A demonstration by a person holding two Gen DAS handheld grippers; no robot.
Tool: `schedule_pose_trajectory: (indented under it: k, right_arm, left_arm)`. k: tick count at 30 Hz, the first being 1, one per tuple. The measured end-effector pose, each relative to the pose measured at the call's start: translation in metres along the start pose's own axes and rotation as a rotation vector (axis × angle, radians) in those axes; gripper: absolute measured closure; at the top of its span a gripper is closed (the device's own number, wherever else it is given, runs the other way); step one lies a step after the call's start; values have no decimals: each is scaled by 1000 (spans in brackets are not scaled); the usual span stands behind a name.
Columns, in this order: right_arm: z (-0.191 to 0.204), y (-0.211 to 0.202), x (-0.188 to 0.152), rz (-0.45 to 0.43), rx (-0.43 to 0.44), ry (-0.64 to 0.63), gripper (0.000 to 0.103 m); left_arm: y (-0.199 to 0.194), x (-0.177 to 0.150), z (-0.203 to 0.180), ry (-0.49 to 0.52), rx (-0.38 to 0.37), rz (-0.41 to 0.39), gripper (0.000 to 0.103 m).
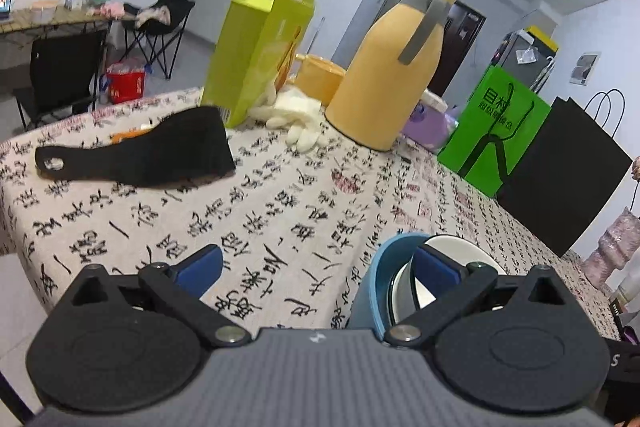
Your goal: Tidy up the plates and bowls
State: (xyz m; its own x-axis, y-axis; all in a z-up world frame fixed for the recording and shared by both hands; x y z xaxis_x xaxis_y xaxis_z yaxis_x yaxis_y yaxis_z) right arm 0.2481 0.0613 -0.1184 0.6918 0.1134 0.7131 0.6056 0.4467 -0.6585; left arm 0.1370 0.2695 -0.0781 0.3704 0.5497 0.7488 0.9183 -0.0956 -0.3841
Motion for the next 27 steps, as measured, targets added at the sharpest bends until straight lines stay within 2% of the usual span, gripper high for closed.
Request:
schedule_pose_trajectory:
  k: [9,21,27]
  right_arm:
    - [-2,11,-3,61,30,43,0]
    - [-3,23,-6,104,44,66,4]
    - [-4,27,-7,110,47,70,4]
  left_arm:
    - [6,-1,-2,-44,-18,42,0]
    - [18,-6,-3,-50,9,90,0]
    - [28,-11,7,-110,-8,145,1]
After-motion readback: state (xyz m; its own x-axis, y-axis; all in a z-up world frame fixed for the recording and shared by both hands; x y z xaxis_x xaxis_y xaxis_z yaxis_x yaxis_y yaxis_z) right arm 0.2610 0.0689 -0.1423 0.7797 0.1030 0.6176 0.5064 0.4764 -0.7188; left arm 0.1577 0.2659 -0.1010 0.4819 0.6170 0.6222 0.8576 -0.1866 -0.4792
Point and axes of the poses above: each gripper's, at about its wrist camera, not at the fingertips, and y roughly the way its jaws point, z to its left, x to its top, the point moved 5 cm from there along y, roughly the way its jaws point, and after that the axes turned 15 degrees about -x, right-handed, at the moved point
